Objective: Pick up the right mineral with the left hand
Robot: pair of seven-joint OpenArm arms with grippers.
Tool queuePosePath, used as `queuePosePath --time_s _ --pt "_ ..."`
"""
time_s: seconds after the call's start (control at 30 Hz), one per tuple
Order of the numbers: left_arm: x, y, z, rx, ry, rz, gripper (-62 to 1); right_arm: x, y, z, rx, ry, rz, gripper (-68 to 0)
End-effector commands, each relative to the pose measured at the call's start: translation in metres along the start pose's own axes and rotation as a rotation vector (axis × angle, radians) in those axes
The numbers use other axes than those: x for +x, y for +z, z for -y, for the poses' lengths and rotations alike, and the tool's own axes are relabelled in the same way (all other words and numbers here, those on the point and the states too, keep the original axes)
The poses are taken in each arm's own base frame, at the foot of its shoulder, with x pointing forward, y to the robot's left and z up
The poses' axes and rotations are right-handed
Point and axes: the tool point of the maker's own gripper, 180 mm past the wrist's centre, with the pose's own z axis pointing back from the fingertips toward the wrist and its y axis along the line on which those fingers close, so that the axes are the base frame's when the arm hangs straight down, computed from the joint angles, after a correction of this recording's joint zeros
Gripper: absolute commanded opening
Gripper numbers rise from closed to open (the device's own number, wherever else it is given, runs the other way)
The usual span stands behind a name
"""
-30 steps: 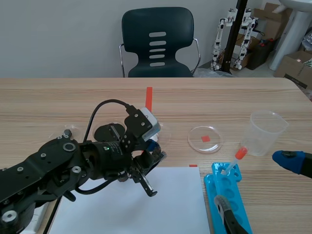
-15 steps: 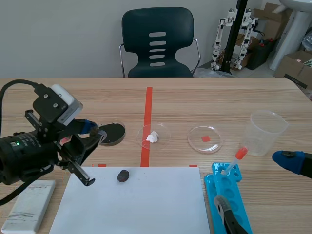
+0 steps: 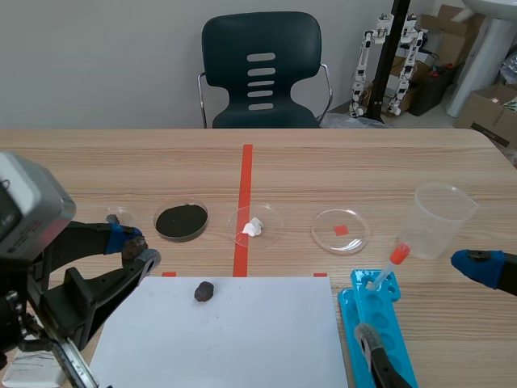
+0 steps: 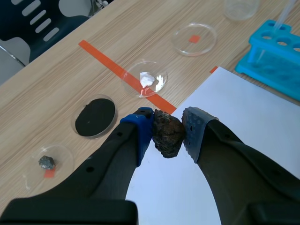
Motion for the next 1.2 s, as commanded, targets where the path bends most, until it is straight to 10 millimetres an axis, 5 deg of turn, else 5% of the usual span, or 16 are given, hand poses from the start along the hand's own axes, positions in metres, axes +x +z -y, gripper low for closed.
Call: queuePosePath --time_s 0.0,0.37,1.17 --pt "0.004 0.004 0.003 0.0 -0.018 0.001 -51.1 0.007 -0.001 0.003 -0.004 0.007 0.026 -5.2" --pt "-0.011 0.025 0.038 -0.069 -0.025 -0.092 -51.1 0.007 -0.001 0.003 -0.004 0.007 0.026 -5.2" --pt "-0.012 0.025 0.038 -0.067 -0.024 -0.097 -51.1 0.007 -0.001 0.003 -0.004 0.007 0.026 -5.2"
